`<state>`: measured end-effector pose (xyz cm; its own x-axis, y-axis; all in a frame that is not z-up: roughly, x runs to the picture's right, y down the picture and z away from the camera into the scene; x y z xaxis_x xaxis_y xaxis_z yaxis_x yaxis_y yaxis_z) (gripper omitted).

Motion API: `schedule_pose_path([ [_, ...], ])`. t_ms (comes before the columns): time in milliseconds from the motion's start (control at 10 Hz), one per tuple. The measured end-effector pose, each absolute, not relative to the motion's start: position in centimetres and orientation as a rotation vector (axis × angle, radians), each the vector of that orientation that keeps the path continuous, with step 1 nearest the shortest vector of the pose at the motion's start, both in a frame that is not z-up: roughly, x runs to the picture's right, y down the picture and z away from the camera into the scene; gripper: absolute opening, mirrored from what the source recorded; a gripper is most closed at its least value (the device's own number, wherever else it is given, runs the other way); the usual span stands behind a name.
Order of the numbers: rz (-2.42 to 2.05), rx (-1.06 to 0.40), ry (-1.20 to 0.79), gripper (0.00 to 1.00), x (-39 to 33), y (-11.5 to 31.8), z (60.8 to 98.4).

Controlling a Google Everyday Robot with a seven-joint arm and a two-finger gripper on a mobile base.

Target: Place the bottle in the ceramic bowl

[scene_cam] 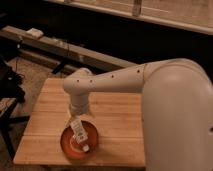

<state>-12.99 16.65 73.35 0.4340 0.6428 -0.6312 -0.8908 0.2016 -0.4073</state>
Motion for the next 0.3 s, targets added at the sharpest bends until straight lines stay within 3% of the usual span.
schedule_pose_path([
  [300,1.099,-0.828,0.349,0.8,-13.42,16.69,73.28],
])
